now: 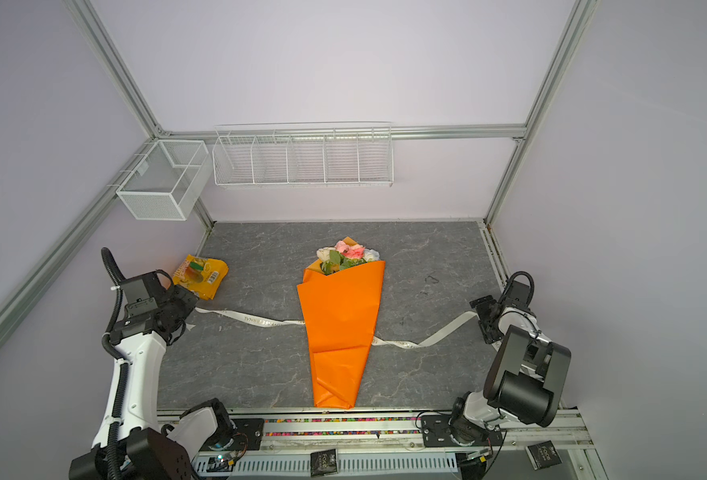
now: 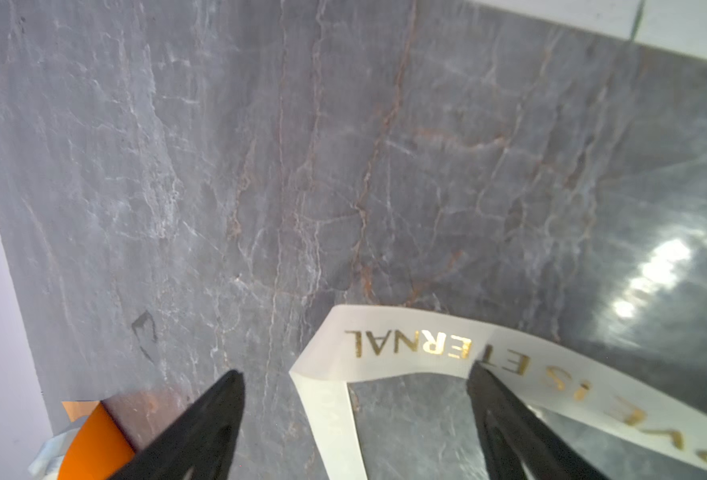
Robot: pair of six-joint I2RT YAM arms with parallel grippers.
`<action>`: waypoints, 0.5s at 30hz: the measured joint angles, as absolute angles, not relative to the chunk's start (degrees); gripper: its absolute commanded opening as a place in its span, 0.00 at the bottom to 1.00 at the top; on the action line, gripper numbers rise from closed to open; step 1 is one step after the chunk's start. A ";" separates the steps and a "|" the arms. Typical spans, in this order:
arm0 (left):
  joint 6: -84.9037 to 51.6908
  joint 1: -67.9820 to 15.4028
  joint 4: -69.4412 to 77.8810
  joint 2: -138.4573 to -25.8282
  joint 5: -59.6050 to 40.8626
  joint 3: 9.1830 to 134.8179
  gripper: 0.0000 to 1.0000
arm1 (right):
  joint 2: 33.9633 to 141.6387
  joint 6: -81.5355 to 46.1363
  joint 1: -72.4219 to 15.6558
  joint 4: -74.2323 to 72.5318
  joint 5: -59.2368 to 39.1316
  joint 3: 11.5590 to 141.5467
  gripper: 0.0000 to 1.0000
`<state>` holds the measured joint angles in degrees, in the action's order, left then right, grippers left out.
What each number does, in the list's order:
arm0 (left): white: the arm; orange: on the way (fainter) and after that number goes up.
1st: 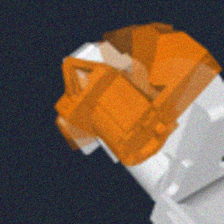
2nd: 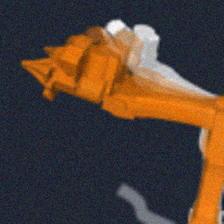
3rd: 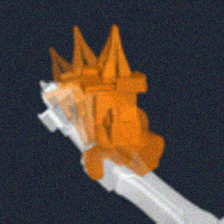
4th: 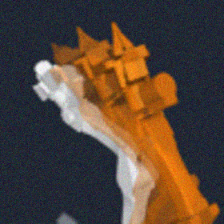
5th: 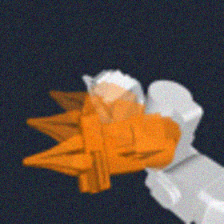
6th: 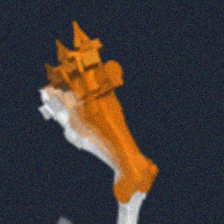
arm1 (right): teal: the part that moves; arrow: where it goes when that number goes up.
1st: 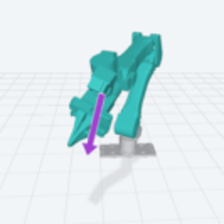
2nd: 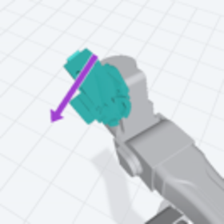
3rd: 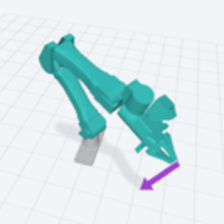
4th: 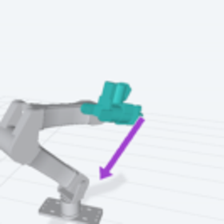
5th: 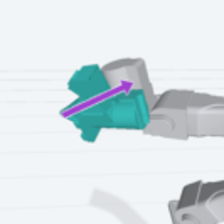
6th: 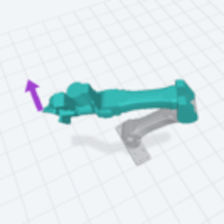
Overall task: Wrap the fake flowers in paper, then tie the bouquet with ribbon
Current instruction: 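Grasp the ribbon ends with both grippers and lift them off the table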
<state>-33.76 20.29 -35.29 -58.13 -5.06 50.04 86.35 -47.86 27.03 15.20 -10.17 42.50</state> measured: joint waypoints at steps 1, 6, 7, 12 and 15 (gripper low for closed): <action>-33.74 20.29 -35.33 -58.06 -5.43 50.04 0.00 | 87.13 -48.31 27.03 14.72 -10.55 42.94 0.69; -33.56 20.29 -35.48 -57.84 -8.05 50.04 0.00 | 91.79 -47.94 27.03 13.41 -11.05 45.52 0.29; -33.54 20.29 -35.48 -57.84 -8.49 50.04 0.00 | 92.33 -47.20 27.03 13.54 -11.44 45.89 0.29; -33.30 20.29 -35.48 -57.69 -10.90 50.04 0.00 | 92.66 -40.91 25.96 20.25 -9.45 52.93 0.43; -32.93 20.29 -35.48 -57.49 -11.68 50.04 0.00 | 88.53 -38.96 25.32 21.45 -7.53 54.76 0.65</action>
